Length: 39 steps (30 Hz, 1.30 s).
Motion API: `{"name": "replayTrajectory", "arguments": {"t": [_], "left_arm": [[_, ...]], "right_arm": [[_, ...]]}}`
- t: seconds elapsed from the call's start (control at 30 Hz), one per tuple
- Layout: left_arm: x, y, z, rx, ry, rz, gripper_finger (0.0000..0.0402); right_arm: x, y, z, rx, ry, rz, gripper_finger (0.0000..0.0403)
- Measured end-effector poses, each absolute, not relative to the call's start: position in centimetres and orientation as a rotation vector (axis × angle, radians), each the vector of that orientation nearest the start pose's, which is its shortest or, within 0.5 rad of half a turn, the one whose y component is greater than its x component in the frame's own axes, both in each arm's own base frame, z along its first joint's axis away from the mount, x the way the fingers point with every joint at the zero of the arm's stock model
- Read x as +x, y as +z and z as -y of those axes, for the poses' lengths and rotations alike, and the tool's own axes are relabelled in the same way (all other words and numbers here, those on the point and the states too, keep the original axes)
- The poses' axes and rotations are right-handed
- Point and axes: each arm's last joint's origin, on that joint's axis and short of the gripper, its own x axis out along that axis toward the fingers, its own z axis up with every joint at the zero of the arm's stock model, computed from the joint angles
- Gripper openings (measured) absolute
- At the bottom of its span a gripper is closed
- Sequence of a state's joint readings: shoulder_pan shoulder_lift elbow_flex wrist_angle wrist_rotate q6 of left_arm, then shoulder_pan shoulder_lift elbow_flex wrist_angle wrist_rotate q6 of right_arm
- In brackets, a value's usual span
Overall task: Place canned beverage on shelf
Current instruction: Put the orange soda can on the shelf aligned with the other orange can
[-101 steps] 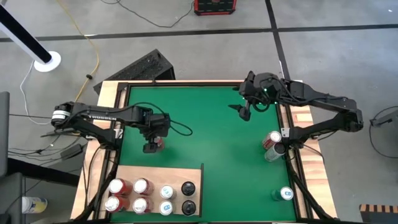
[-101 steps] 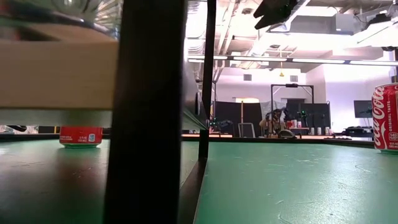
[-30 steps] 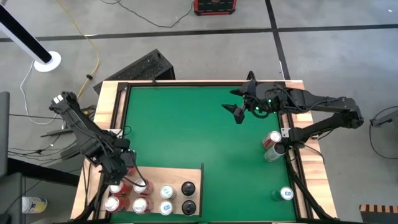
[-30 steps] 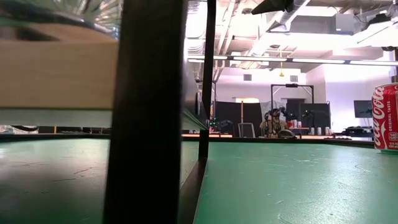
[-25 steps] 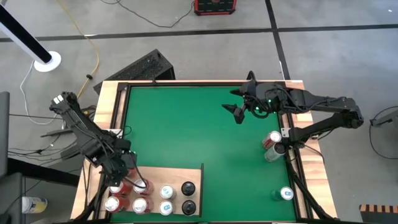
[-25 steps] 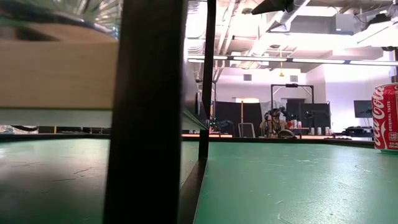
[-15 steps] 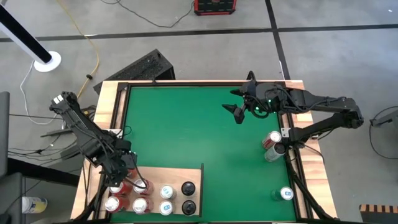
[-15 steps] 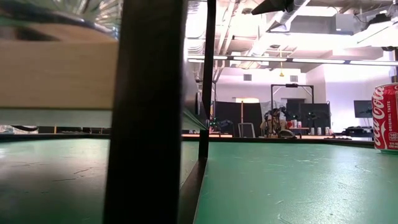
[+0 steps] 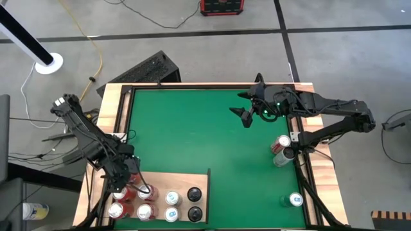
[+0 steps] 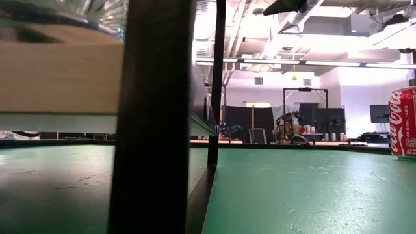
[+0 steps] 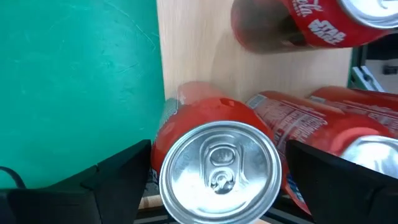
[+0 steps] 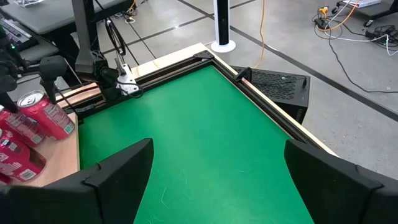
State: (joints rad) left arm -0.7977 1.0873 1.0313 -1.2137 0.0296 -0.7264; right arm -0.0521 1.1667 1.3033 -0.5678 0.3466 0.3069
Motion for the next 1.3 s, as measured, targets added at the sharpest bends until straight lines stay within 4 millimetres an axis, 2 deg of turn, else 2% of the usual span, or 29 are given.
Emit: {"name": "replayTrajectory", "arguments": {"t": [0.4,0.7,0.77,0.87,1.03,1.3], "left_arm": [[11.4,30.2,10.8,-0.19,-0.238,-1.349,0.0352],[12.2,34.6,9.4,-0.196,-0.224,-1.054,0.0352],[12.5,34.7,9.3,-0.167,-0.204,-1.03,0.0352],[13.3,33.6,9.4,-0.101,-0.19,-1.061,0.0347],[14.9,31.8,9.2,-0.05,-0.2,-1.13,0.0298],[16.0,31.5,8.8,-0.011,-0.287,-1.143,0.0141]], "right_arm": [[23.6,39.9,2.2,0.235,-0.454,-0.365,0.0384],[23.6,40.0,2.3,0.236,-0.458,-0.361,0.0384],[23.6,40.0,2.4,0.237,-0.463,-0.358,0.0384],[23.7,40.1,2.4,0.239,-0.462,-0.351,0.0384],[23.7,40.2,2.4,0.241,-0.459,-0.332,0.0384],[23.7,40.2,2.4,0.241,-0.459,-0.333,0.0384]]}}
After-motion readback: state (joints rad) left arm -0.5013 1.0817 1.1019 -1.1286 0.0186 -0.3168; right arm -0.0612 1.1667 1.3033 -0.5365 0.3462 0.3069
